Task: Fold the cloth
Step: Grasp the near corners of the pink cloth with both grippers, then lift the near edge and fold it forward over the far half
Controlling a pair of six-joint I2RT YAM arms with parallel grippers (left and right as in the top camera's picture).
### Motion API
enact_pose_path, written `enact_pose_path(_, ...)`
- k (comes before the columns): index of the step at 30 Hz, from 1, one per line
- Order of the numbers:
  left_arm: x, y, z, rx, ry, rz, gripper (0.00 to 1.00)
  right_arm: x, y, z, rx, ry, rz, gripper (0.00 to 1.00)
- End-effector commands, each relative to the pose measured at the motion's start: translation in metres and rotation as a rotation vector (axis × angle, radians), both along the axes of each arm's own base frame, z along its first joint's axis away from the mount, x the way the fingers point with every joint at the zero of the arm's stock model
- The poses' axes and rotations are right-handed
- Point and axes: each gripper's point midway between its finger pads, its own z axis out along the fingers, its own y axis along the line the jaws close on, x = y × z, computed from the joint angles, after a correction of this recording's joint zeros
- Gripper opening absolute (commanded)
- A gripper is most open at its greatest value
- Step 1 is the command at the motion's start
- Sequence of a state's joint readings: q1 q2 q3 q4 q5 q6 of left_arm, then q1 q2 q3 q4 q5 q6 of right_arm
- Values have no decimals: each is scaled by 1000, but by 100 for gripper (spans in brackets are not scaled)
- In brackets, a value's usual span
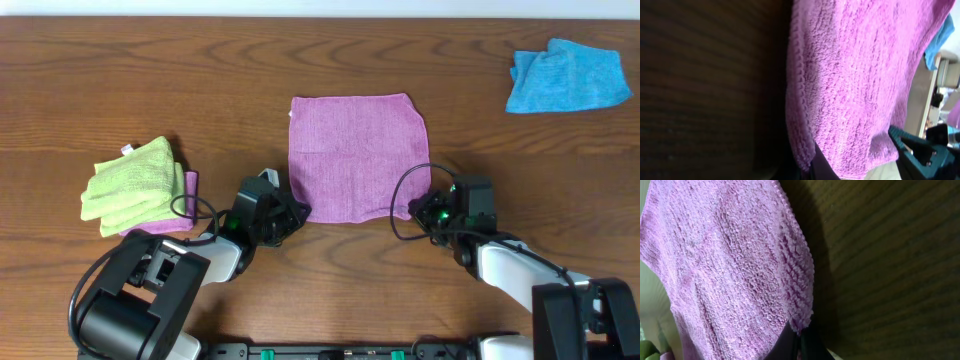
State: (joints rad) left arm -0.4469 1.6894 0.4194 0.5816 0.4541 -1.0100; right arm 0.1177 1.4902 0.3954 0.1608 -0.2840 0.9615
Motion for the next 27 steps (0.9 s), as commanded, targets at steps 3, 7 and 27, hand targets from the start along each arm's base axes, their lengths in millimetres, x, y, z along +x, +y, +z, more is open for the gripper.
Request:
enact_pose_path(3, -31, -3, -18, 2, 56, -140, 6, -39, 6, -27, 1, 144, 64, 1)
enact_pose_path(7, -36, -2, -11, -41, 50, -207, 6, -56, 7, -29, -8, 199, 113, 1)
enact_pose_path(27, -81, 34, 26, 47, 116, -264, 6, -103, -7, 12, -101, 212, 173, 1)
